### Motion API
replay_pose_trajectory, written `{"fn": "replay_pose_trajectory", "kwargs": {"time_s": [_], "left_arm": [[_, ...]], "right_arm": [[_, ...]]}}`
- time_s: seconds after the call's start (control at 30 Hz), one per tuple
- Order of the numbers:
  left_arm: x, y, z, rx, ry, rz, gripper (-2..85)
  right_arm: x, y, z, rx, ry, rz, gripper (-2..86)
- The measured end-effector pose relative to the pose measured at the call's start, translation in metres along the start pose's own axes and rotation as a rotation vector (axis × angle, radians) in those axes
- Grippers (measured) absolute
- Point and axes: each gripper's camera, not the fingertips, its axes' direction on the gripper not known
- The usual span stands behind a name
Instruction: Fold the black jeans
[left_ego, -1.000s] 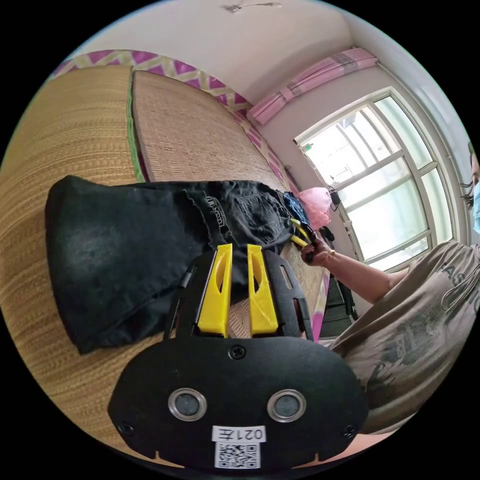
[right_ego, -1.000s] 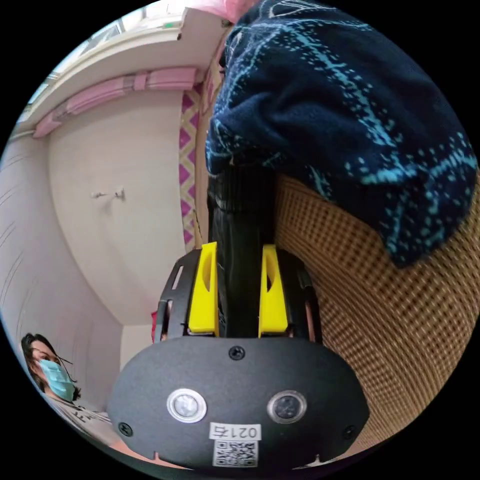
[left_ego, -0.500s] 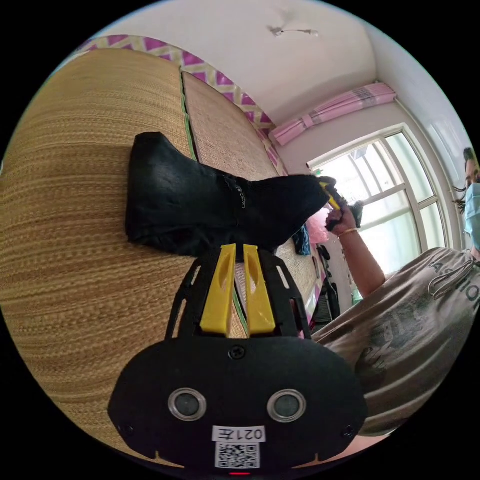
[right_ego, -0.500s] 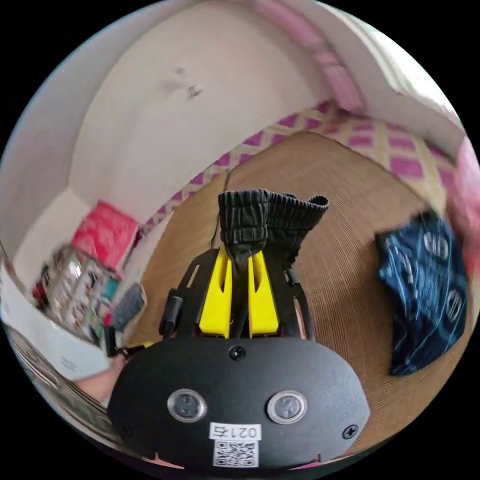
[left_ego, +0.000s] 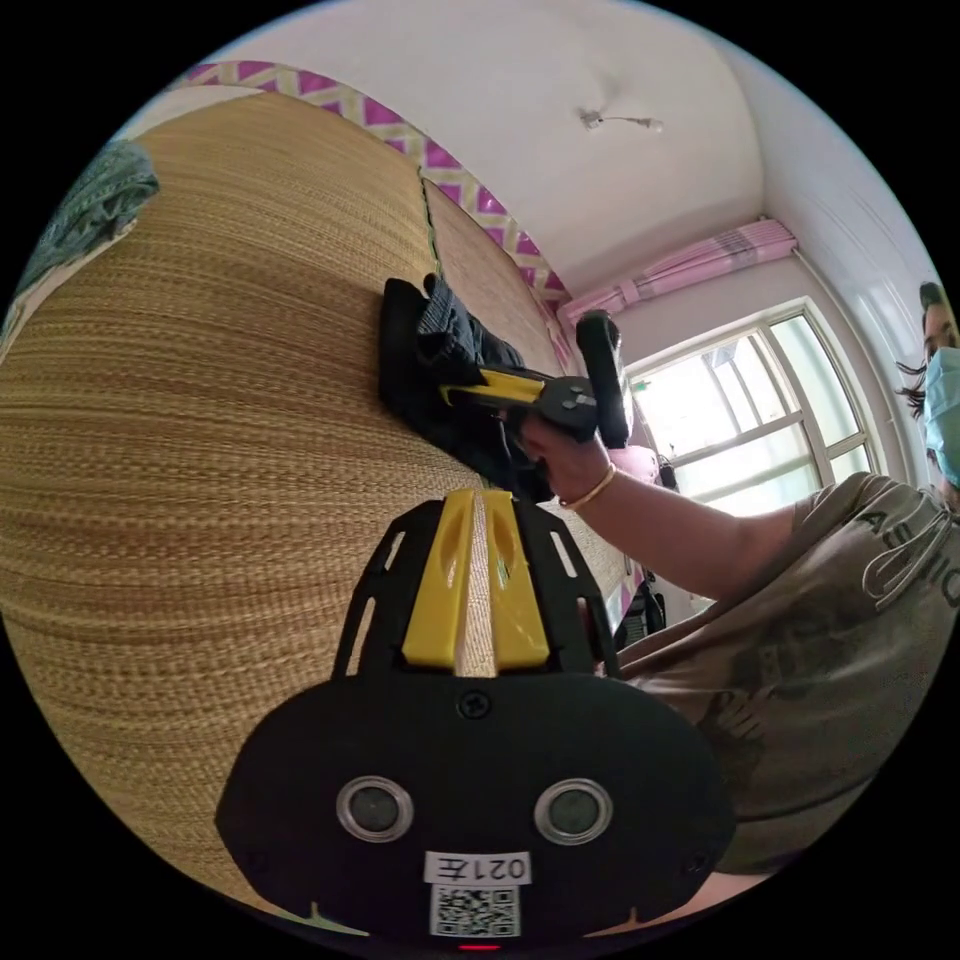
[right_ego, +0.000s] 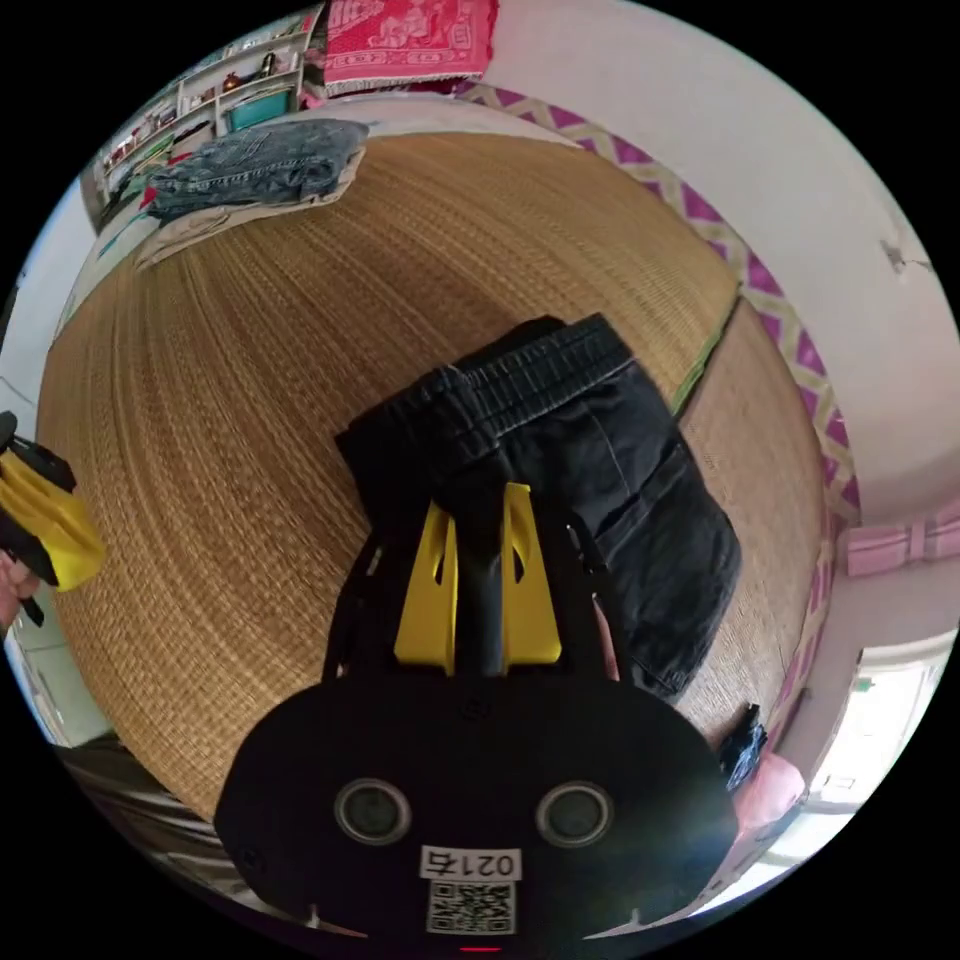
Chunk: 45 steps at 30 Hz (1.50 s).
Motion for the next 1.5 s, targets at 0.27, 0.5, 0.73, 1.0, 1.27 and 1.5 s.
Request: {"fn": "replay_pose_trajectory", "kwargs": {"time_s": [0.27, 0.5, 0.73, 1.0, 1.27, 1.5], "left_arm": [[-0.021, -0.052, 0.004, 0.032, 0.069, 0.022, -0.3], [-0.032, -0.164, 0.028, 0.097, 0.013, 0.01, 13.1], [-0.079, -0.255, 0.116, -0.278, 0.023, -0.019, 26.3], [-0.119, -0.279, 0.159, -0.548, 0.145, -0.159, 14.0], [-0.084, -0.278, 0.137, -0.467, 0.179, -0.164, 5.1], [0.084, -0.302, 0.193, -0.566, 0.24, 0.093, 5.1]], "right_arm": [[0.007, -0.015, 0.017, -0.063, -0.156, 0.007, 12.7], [0.206, 0.09, -0.045, 0.183, -0.426, 0.502, 7.1], [0.403, 0.22, 0.057, 0.085, -0.712, 0.819, 13.3], [0.458, 0.229, 0.163, -0.031, -1.098, 0.757, 10.3], [0.496, 0.25, 0.142, 0.065, -1.223, 0.756, 3.3], [0.558, 0.38, 0.028, 0.194, -1.165, 0.798, 1.8]]}}
